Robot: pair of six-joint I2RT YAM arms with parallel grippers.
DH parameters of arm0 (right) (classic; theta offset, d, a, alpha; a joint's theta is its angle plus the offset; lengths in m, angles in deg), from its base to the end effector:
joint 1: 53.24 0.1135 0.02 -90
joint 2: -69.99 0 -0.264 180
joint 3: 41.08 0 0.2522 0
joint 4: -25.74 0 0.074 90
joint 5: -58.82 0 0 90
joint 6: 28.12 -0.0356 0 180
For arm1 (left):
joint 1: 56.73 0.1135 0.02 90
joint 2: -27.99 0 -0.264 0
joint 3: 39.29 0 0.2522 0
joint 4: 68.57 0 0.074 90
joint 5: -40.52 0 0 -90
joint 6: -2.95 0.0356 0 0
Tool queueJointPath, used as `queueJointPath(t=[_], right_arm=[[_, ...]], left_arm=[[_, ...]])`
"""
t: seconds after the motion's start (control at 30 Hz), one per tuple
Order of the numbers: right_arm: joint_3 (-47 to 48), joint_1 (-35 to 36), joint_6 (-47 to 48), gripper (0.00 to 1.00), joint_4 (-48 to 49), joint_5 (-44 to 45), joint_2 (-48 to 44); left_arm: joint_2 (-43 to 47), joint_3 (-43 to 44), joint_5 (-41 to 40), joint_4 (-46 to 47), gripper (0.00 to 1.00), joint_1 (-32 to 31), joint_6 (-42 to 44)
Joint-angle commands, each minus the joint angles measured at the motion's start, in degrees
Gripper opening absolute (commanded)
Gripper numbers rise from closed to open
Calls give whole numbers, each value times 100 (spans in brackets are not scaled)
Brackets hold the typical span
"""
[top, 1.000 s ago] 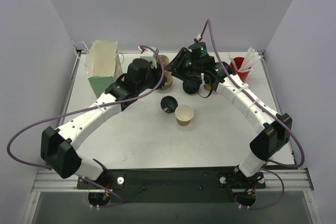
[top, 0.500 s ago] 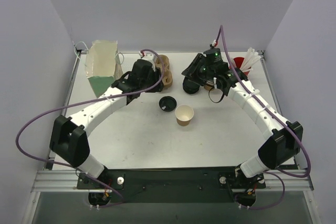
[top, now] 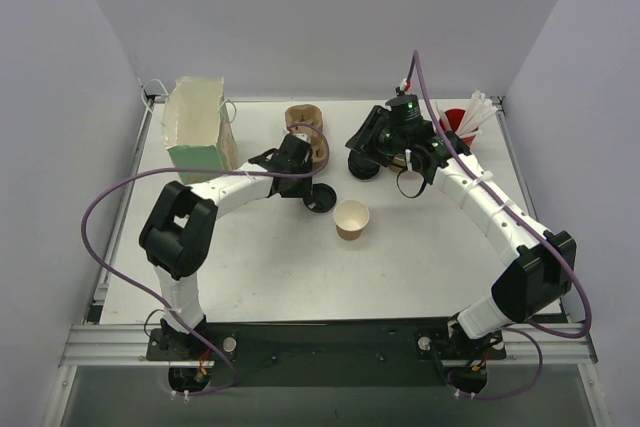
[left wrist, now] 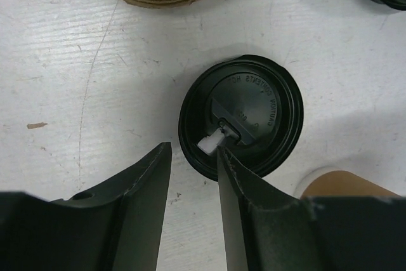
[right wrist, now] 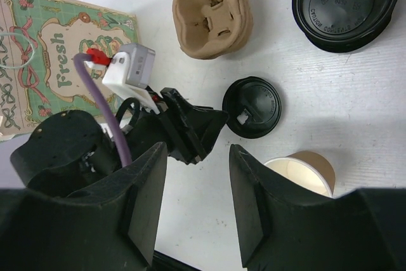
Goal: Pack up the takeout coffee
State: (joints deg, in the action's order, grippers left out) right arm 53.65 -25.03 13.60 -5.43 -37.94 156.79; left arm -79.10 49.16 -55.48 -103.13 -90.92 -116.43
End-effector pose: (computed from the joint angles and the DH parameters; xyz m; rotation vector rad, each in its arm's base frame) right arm 0.3113 0.1718 0.3687 0.2865 2.0900 0.9575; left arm 0.3347 -0.2229 0.1976 0.0619 2.5224 -0.3297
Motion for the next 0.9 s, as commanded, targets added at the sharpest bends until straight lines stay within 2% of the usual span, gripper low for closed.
queueJointPath(t=[0.0, 0.23, 0.33, 0.37, 0.53, 0.7, 0.87], right_arm=[[15, 18, 142, 40, 27, -9, -120], [42, 18, 221, 39, 27, -71, -67], [42, 27, 300, 39, 18, -71, -67], [50, 27, 336, 40, 18, -71, -67], [95, 45, 810, 39, 53, -71, -67], [42, 80, 1284, 38, 159, -149, -76], [7, 387, 2476, 37, 317, -492, -172]], left_arm=[[-216, 186, -24, 260, 45, -17, -23], [-409, 151, -42, 339, 35, 9, -41], [-409, 150, -68, 357, 27, 9, -41], [-375, 151, -77, 348, 20, 9, -41], [-181, 413, -138, 120, 1, 88, 117], [-5, 756, -59, -336, 0, 194, 328], [223, 1448, 264, -1021, 0, 448, 513]])
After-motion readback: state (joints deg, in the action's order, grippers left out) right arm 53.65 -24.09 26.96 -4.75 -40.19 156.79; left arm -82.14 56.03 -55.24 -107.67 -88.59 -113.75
